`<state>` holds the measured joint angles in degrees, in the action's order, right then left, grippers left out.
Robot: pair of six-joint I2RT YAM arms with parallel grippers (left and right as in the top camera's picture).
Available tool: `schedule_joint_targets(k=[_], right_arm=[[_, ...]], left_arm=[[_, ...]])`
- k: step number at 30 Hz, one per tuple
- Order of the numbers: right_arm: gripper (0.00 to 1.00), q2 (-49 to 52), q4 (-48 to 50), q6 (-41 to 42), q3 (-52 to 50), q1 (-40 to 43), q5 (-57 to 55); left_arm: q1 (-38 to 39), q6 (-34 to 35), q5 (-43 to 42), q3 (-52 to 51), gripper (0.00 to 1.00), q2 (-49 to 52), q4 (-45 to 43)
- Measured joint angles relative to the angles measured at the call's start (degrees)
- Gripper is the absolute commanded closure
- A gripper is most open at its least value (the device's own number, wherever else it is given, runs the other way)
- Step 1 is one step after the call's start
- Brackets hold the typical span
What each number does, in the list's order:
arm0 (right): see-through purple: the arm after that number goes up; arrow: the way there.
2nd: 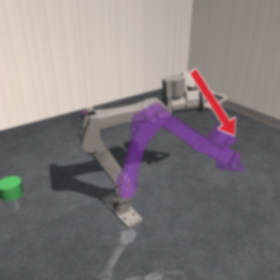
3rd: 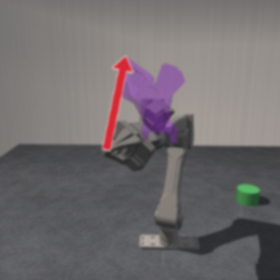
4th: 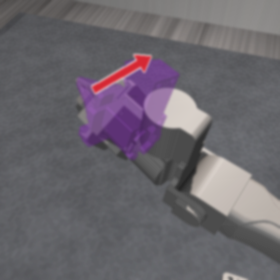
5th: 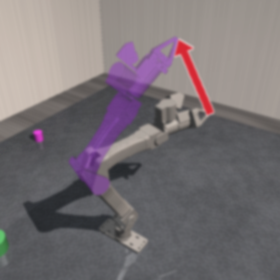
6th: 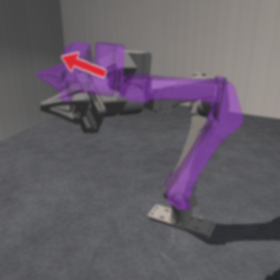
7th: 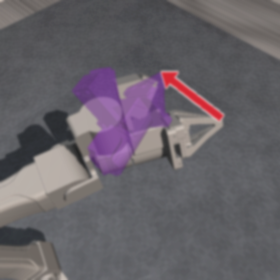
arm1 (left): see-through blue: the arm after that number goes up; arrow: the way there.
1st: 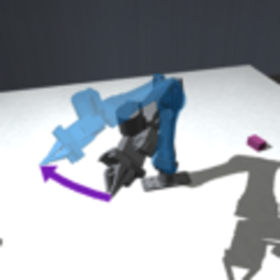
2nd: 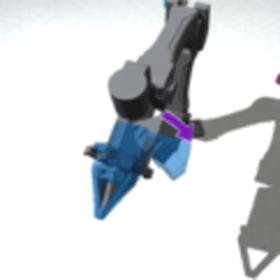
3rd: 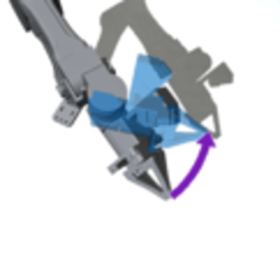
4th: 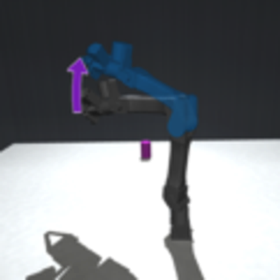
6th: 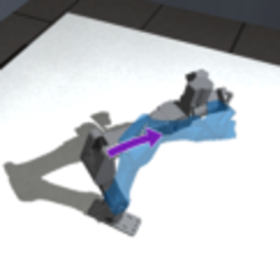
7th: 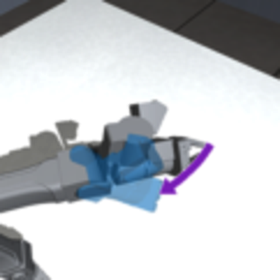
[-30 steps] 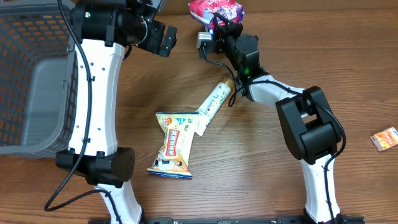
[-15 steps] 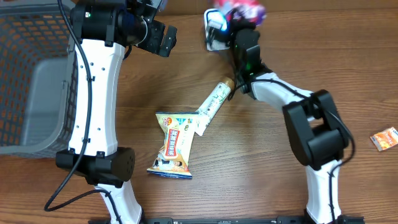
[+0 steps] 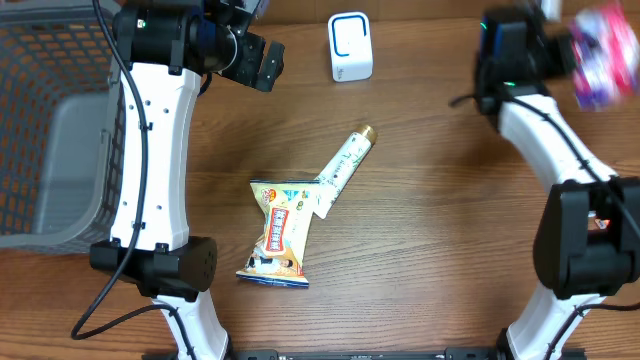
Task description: Scan the item barcode
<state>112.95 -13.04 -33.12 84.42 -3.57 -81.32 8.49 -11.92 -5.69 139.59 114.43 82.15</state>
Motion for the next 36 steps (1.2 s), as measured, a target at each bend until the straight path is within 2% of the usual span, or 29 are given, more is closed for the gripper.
schedule_joint_targets(k=[2, 3, 5, 7, 9, 10, 13, 14, 20, 26, 29, 32, 36], right_arm=[[0.96, 0.66, -13.35, 9.90, -0.85, 2.51, -0.04], [0.96, 0.92, -22.77, 17.66, -1.49, 4.11, 2.56], [0.96, 1.01, -33.55, 27.74, -1.44, 6.34, 9.73], [0.96, 1.03, -38.93, 36.72, -1.64, 9.25, 16.57], [0.96, 1.03, -40.22, 44.00, -1.73, 13.88, 21.94], [0.91, 1.03, -40.19, 46.21, -1.73, 16.13, 23.65], [0.25, 1.01, -39.95, 51.41, -1.70, 24.04, 28.74], [0.00, 0.98, -39.89, 52.09, -1.70, 25.70, 29.94], [0.00, 0.76, -41.92, 50.93, 0.68, 35.47, 46.82], [0.00, -6.12, -50.77, 49.83, 14.12, 38.91, 74.40], [0.00, -13.14, -51.87, 49.72, 18.84, 36.94, 89.77], [0.00, -18.64, -53.53, 49.64, 20.24, 31.52, 103.23], [0.00, -18.56, -54.14, 50.36, 18.58, 18.99, 111.03]], left_arm=[[0.00, 0.00, 0.00, 0.00, 0.00, 0.00, -0.04], [0.00, 0.00, -0.02, 0.00, 0.00, 0.00, -0.02], [-0.02, 0.00, -0.02, 0.00, 0.00, 0.00, -0.09], [0.00, 0.00, -0.02, 0.00, 0.00, 0.00, 0.00], [0.00, 0.00, 0.00, 0.00, 0.00, 0.00, -0.02], [0.00, 0.00, 0.00, 0.00, 0.00, 0.00, 0.00], [0.00, 0.00, 0.00, 0.00, 0.00, 0.00, -0.02], [0.00, 0.00, 0.00, 0.00, 0.00, 0.00, -0.02], [0.00, 0.00, 0.00, 0.00, 0.00, 0.00, -0.02], [0.00, 0.00, -0.02, 0.00, 0.00, 0.00, 0.00], [0.00, 0.00, 0.00, 0.00, 0.00, 0.00, 0.00], [0.00, 0.00, 0.00, 0.00, 0.00, 0.00, -0.02], [0.00, 0.00, 0.00, 0.00, 0.00, 0.00, -0.04]])
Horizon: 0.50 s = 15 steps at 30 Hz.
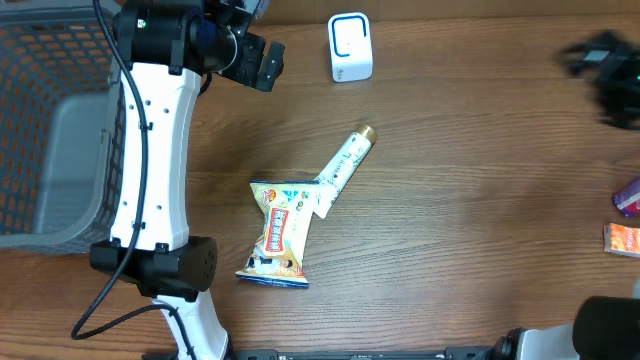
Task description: Scan the item barcode
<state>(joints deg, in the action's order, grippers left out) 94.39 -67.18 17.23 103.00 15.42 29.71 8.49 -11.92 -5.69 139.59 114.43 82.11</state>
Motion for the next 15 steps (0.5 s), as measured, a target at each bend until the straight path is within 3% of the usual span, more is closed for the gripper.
schedule_joint_targets(k=[7, 15], right_arm=[[0.00, 11.30, 8.50, 9.64, -6.71, -25.33, -8.39], [0.03, 19.26, 18.08, 24.26, -6.84, -37.16, -14.14]], left_arm=[[0.00, 0.00, 0.00, 0.00, 0.00, 0.00, 0.02], [0.00, 0.00, 0.00, 0.00, 0.00, 0.00, 0.00]])
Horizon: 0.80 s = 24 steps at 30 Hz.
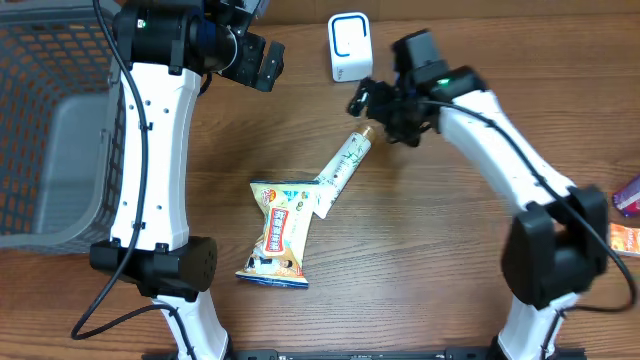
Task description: Scan the item barcode
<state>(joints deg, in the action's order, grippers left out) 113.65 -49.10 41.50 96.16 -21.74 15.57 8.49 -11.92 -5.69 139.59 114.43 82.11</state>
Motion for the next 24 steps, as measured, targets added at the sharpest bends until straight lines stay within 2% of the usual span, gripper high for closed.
schedule_joint_targets(k=[4, 9, 24], right_arm=[[0.08, 5.03, 1.40, 5.77, 0.00, -0.50, -1.49], [0.08, 7.28, 2.58, 10.40, -0.07, -0.39, -5.55], [0.11, 10.91, 7.69, 13.84, -0.07, -1.29, -9.62]], left_arm=[[0.00, 0.00, 0.00, 0.00, 0.00, 0.00, 0.02], [0.00, 0.00, 0.00, 0.00, 0.00, 0.00, 0.02], [0.00, 0.00, 0.00, 0.00, 0.00, 0.00, 0.02]])
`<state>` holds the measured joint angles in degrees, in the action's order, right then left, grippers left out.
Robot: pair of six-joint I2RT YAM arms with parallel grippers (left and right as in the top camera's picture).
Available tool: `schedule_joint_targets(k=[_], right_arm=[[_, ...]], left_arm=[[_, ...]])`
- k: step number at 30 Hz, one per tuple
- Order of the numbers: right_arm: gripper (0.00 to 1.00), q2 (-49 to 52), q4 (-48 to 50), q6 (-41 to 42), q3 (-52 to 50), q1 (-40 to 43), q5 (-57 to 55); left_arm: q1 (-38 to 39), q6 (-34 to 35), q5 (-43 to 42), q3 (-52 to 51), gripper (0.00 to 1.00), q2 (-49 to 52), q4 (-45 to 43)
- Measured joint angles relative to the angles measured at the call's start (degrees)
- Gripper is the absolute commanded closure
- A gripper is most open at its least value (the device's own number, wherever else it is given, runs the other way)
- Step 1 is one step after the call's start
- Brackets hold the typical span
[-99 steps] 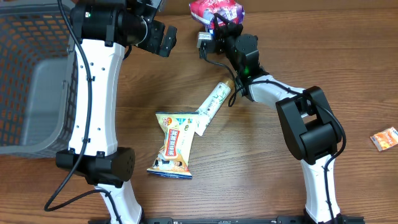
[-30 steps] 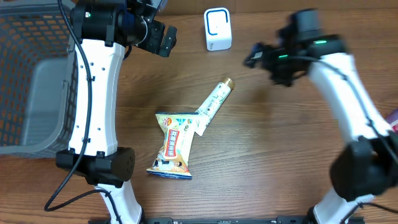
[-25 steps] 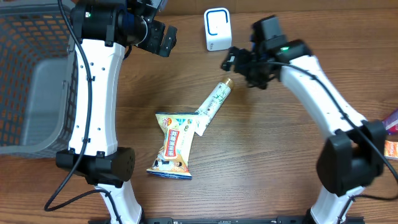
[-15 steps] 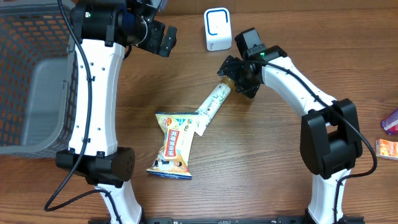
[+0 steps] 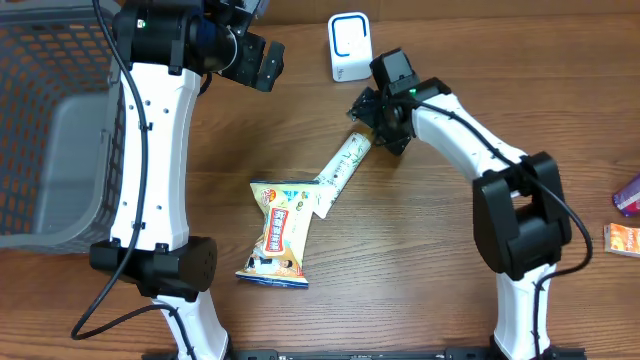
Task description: Scan the item barcode
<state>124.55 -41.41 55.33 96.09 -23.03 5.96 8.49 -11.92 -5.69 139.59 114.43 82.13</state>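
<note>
A white-and-green tube (image 5: 338,172) lies slanted at mid-table, its lower end resting on a yellow snack packet (image 5: 278,232). My right gripper (image 5: 372,122) sits low over the tube's upper end and hides the cap. Its fingers seem to straddle that end with a gap between them. A white scanner (image 5: 350,47) stands at the back, just behind that gripper. My left gripper (image 5: 258,62) hangs high at the back left, holding nothing; its jaw gap is unclear.
A grey wire basket (image 5: 50,130) fills the left side. At the right edge lie a purple packet (image 5: 628,195) and an orange box (image 5: 621,240). The left arm's white links stand along the table's left.
My right gripper has shifted a little left and down onto the tube's cap end, and the gold cap is now covered. Tube, snack packet and left arm are unchanged.
The right gripper first held a purple-and-white packet up at the far back right. Then it was empty at the right edge, with the purple packet lying there. After that it was beside the tube's cap, and now it is over that end.
</note>
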Motion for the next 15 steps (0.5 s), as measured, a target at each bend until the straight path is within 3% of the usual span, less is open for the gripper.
schedule_joint_targets(k=[4, 9, 15], right_arm=[[0.11, 1.27, 1.11, 0.17, 0.00, -0.04, -0.02], [0.24, 2.54, 1.75, 0.20, 0.00, -0.04, -0.02], [0.28, 3.61, 2.51, -0.55, 0.11, -0.11, 0.17]], left_arm=[[0.00, 0.00, 0.00, 0.00, 0.00, 0.00, 0.00], [0.00, 0.00, -0.02, 0.00, 0.00, 0.00, 0.00], [0.00, 0.00, 0.00, 0.00, 0.00, 0.00, 0.00]])
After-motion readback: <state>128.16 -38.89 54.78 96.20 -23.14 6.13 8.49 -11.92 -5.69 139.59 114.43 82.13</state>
